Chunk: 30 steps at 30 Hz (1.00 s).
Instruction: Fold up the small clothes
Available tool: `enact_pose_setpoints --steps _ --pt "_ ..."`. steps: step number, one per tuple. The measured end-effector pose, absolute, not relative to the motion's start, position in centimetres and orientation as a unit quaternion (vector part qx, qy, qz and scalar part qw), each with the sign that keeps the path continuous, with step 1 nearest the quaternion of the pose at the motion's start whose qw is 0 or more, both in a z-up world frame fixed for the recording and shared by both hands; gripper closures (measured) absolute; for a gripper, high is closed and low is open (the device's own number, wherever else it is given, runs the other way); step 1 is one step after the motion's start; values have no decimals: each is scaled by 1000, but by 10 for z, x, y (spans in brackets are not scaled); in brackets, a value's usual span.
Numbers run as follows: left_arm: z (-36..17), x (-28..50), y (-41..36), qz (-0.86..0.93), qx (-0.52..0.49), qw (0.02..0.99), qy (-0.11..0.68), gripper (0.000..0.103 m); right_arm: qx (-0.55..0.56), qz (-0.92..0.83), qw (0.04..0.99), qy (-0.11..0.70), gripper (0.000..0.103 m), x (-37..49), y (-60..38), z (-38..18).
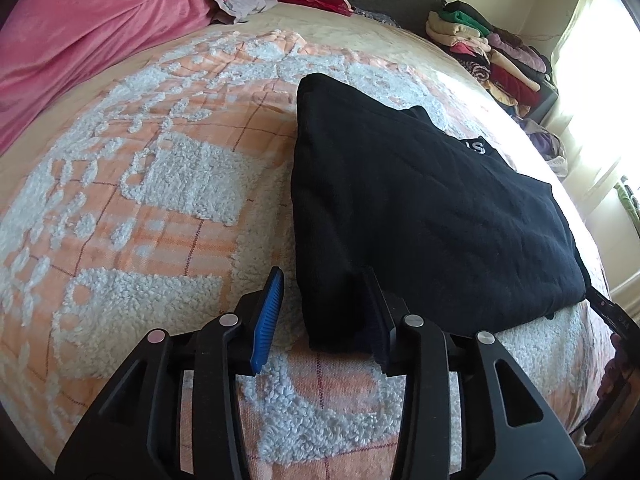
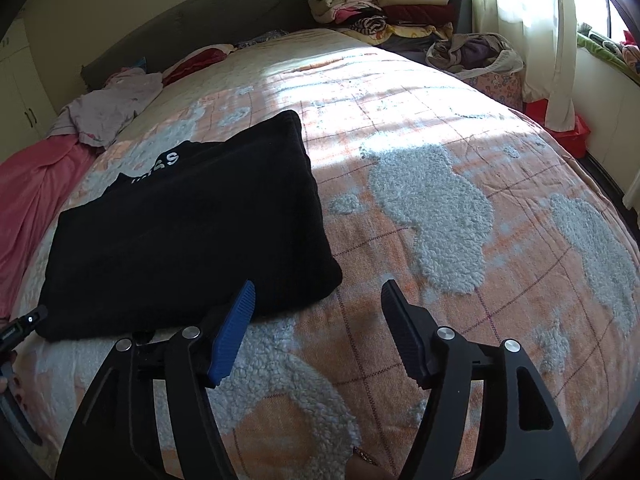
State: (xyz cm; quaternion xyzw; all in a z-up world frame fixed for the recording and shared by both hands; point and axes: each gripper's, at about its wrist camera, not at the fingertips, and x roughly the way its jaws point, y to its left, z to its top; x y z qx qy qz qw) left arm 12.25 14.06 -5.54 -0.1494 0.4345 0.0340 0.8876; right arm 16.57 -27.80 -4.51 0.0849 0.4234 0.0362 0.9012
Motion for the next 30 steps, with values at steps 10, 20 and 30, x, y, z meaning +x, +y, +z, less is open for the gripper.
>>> enact_pose_setpoints --steps 10,20,30 --pt "-52 115 146 42 -160 888 430 57 45 70 912 402 19 148 -236 -28" --pt "-49 108 161 63 -182 886 422 27 17 117 914 388 10 138 -187 -22" --pt "-46 105 172 94 -177 886 417 10 -38 168 911 373 5 130 -128 -21"
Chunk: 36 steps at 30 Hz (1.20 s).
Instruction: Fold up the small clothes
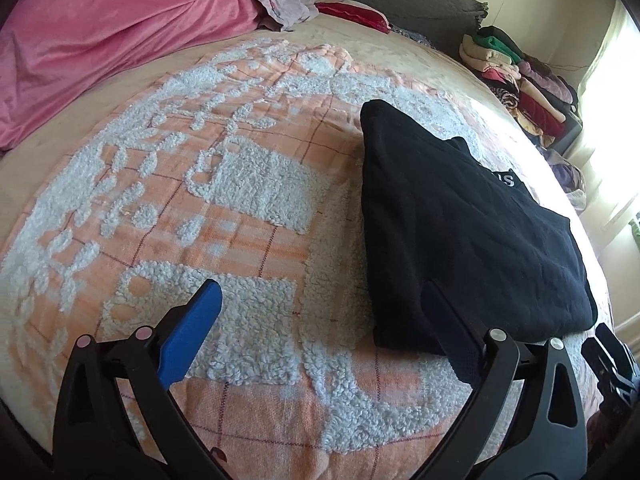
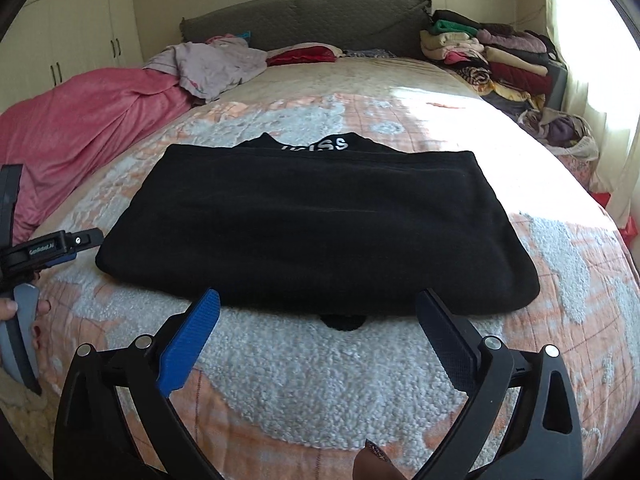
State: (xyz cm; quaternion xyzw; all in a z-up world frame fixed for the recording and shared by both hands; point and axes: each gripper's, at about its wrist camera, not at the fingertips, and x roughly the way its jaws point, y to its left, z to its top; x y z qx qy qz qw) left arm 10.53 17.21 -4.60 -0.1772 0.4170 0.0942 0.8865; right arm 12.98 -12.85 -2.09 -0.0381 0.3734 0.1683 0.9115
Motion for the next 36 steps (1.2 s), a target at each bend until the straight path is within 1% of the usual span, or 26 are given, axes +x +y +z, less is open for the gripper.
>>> enact_pose_setpoints --steps 16,33,36 --pt "-42 115 197 138 -176 885 409 10 -160 257 889 343 5 117 -31 -33" --pt "-18 158 206 145 -124 893 408 10 -242 287 864 336 5 122 34 -61" --pt "-16 168 207 145 -114 892 412 10 -240 285 863 342 5 128 38 -64"
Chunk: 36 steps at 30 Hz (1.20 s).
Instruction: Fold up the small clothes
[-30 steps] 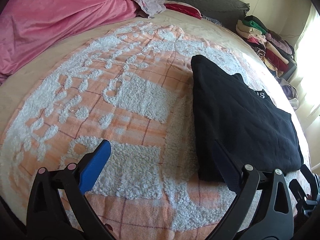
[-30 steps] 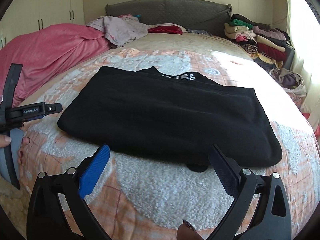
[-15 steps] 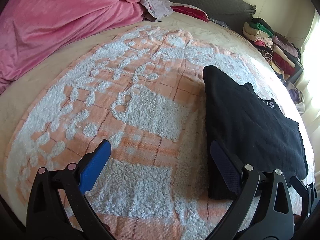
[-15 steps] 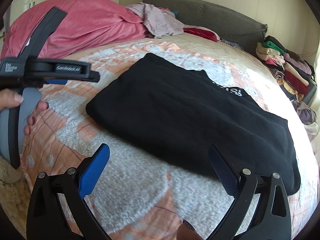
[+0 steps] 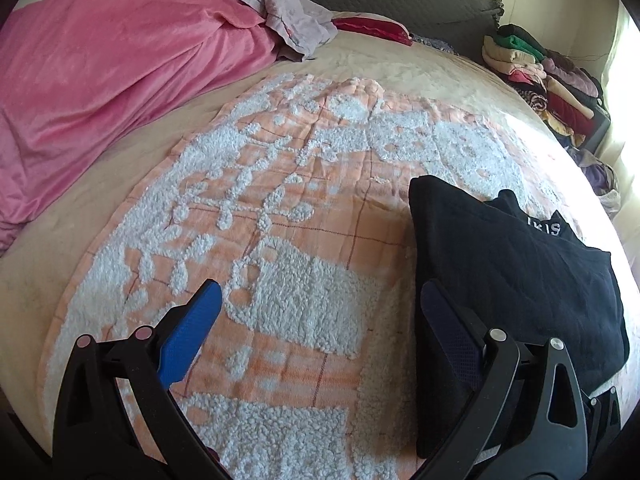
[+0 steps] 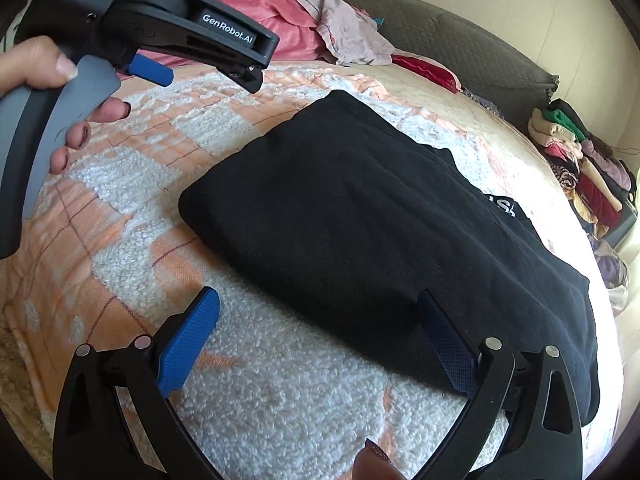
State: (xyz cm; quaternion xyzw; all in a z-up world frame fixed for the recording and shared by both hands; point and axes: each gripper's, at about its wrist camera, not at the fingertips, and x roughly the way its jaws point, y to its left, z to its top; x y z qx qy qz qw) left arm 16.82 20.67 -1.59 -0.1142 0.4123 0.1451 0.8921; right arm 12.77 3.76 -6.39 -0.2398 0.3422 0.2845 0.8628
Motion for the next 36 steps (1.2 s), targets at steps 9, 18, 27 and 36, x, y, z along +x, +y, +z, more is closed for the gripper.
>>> enact_pose_setpoints --steps 9,18,27,36 --pt "-14 199 203 132 -124 882 435 10 -255 268 866 337 5 139 48 -70" --pt "-14 240 203 125 -162 865 459 10 -303 266 862 306 5 153 63 -72" --pt "-20 256 219 95 -208 861 454 10 -273 254 886 275 6 163 50 -63" --pt "-47 269 207 14 -260 833 487 10 -240 284 898 236 66 144 40 -46"
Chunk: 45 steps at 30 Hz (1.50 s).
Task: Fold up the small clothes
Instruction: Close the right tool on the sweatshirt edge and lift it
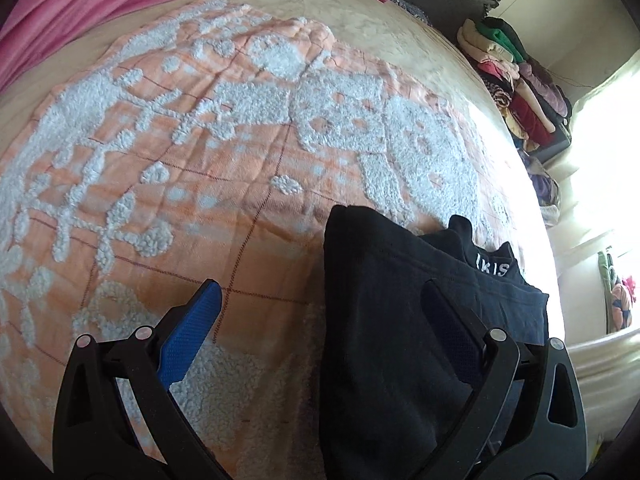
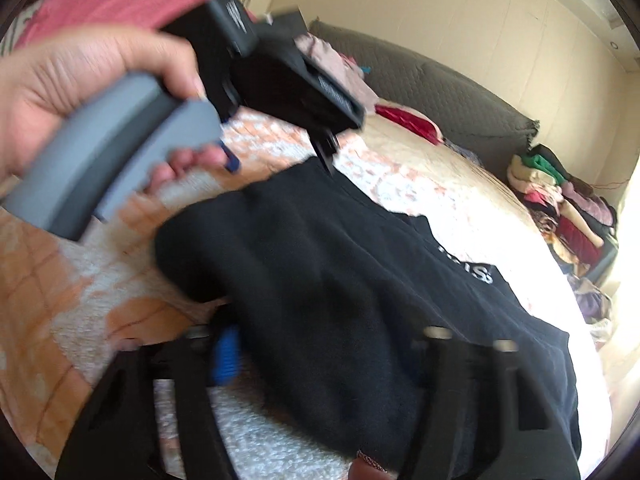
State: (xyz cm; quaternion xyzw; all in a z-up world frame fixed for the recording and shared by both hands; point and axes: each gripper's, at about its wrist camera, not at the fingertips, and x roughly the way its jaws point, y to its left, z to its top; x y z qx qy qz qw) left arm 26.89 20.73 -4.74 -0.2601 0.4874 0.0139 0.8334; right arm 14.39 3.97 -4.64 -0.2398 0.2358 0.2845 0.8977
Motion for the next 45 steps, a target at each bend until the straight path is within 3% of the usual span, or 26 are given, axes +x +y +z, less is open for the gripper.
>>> enact_pose_setpoints --steps 1,2,10,13,15,18,20,34,45 --pt "-50 270 205 11 -258 831 492 10 -234 289 899 233 75 140 39 -43" --pt "-53 270 202 10 -254 830 497 10 -225 293 900 230 92 139 36 -40" --pt "-48 268 179 -39 -283 829 481 11 -179 299 909 228 96 133 23 -23" --pt "-40 267 159 -58 -281 829 479 26 -162 295 916 219 96 134 16 -17" --pt "-33 266 145 -59 -264 835 479 46 -150 291 920 215 96 132 9 -12" --pt "-18 261 124 -52 -229 851 469 65 -130 282 928 208 96 129 -5 -4" --pt "-8 259 111 -56 -219 857 463 72 -113 274 933 203 96 128 -17 1" --pt "39 264 7 -64 -125 885 444 72 -23 222 954 198 97 122 -108 21" --pt "35 279 -54 -73 -82 882 459 72 16 193 956 218 97 119 -156 14"
